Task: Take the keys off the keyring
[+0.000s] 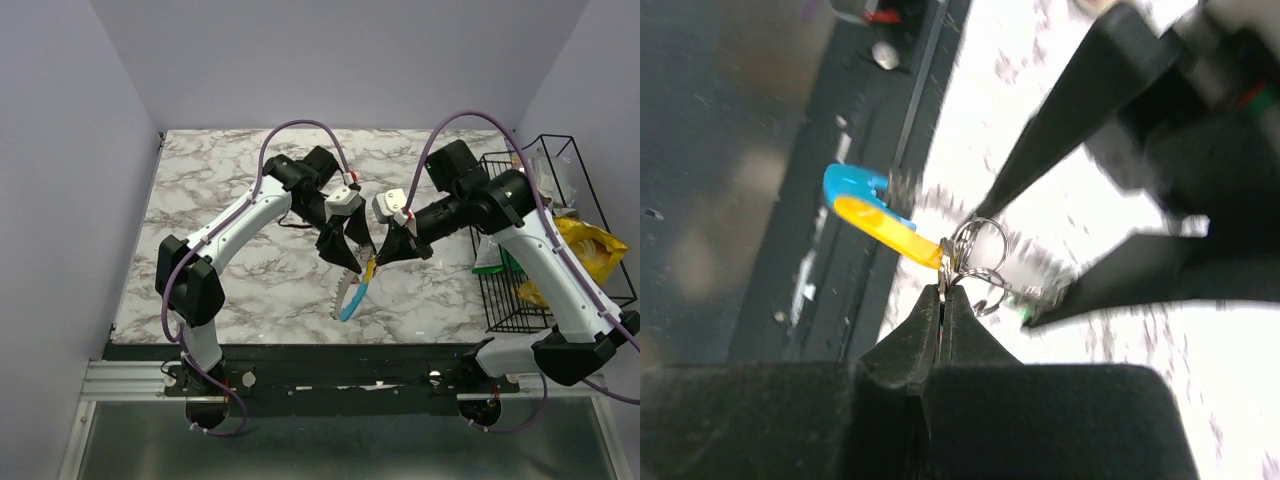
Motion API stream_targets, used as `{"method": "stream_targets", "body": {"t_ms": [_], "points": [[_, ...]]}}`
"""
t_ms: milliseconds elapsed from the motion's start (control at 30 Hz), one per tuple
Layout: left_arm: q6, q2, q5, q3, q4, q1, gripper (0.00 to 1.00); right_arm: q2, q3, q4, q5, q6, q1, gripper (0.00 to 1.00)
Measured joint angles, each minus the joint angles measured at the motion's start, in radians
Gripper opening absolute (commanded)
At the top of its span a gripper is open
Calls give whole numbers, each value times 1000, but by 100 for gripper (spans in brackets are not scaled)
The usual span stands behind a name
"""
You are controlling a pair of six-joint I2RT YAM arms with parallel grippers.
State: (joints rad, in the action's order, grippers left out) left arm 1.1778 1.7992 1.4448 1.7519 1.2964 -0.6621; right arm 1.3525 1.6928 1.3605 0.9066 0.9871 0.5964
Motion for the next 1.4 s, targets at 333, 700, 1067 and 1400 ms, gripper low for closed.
{"method": "stream_targets", "body": {"t_ms": [333, 700, 1067, 1400], "points": [[-496, -130, -161, -249, -357, 38, 0, -15, -78, -11, -192, -68, -2, 1], [-956, -311, -540, -497, -832, 23, 0, -22, -192, -195, -413, -166, -11, 1], [-1062, -381, -782, -554, -923, -12, 0, -12, -180, -254, -546, -202, 31, 1], [-999, -501, -1077, -594, -948, -52, 0, -16, -170, -292, -634, -246, 93, 1]]}}
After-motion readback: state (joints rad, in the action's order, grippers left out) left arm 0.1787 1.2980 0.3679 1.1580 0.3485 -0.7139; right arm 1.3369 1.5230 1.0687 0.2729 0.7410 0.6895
